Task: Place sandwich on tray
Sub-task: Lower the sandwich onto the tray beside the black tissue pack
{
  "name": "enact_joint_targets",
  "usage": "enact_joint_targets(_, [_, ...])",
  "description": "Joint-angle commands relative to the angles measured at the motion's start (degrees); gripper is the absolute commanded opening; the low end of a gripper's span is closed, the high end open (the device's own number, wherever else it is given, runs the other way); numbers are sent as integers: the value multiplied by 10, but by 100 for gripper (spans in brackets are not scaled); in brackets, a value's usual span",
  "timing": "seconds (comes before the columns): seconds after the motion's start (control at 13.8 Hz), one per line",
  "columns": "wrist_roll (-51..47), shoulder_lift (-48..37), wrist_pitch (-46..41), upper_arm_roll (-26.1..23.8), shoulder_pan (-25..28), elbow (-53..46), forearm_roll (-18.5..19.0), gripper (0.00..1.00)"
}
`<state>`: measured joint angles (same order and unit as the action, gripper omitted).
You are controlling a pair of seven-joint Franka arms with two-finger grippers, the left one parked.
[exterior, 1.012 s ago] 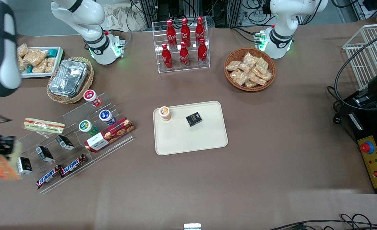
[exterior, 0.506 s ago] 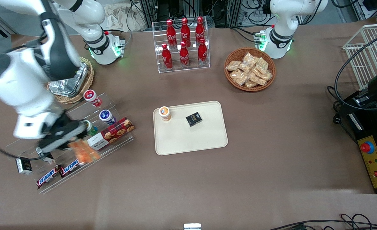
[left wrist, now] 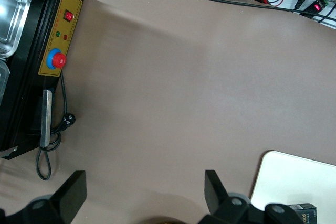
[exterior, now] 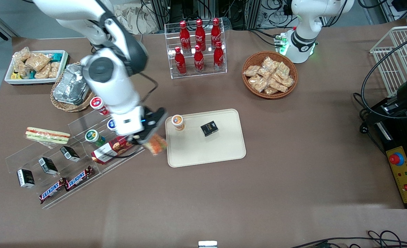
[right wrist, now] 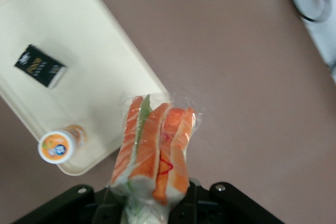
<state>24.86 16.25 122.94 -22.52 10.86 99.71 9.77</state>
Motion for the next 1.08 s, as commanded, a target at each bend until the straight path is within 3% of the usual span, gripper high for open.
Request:
enact_joint_targets(0.0, [4,54,43,-2,22,-9,23,7])
enact_joint_targets(0.14, [5,99,92,-2,48,-10,33,7])
enact_joint_targets(0.51, [7,213,221,-29,64,-16,138,7])
enact_joint_targets(0.8, [8,286,245,-34,86,-83,226,7])
enact_joint_targets(1.01, [19,330,246,-34,103,-135,252,8])
